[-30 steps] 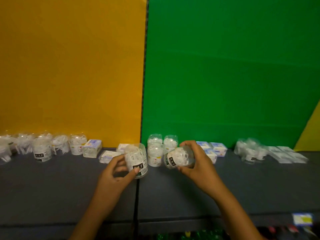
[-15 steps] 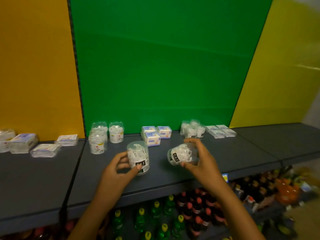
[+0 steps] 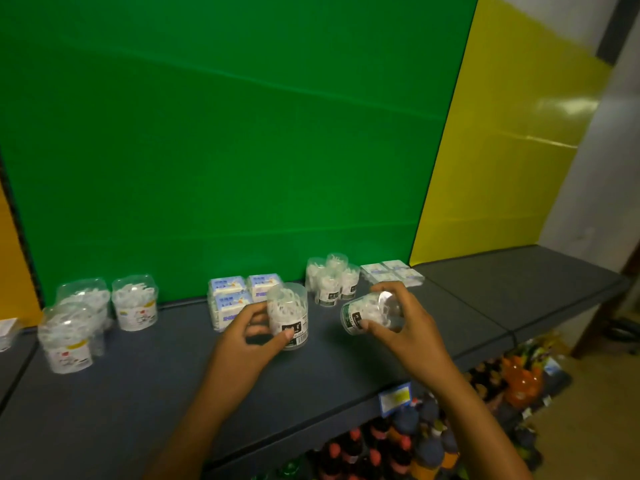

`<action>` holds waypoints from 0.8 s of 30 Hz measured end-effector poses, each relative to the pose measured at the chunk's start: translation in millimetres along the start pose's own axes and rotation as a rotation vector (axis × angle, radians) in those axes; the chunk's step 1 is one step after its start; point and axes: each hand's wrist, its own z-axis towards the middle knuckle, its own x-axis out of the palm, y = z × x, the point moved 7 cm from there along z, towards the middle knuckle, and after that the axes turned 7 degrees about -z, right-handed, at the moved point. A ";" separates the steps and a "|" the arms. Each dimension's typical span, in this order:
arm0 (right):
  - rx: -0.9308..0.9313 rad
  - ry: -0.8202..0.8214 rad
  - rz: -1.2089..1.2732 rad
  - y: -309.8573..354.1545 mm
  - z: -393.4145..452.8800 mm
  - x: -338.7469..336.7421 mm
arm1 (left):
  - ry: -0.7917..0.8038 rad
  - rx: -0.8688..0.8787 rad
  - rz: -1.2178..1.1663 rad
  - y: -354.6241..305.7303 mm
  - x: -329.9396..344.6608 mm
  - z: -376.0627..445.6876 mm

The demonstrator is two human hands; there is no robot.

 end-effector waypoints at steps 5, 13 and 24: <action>-0.006 -0.018 0.002 -17.3 42.3 -0.3 | 0.019 -0.016 0.014 12.4 17.0 44.7; 0.134 -0.043 0.110 -72.1 76.9 23.5 | 0.034 -0.085 0.087 42.8 38.7 85.6; 0.151 0.075 0.214 -117.0 106.2 47.0 | 0.052 -0.134 0.254 74.9 91.8 106.3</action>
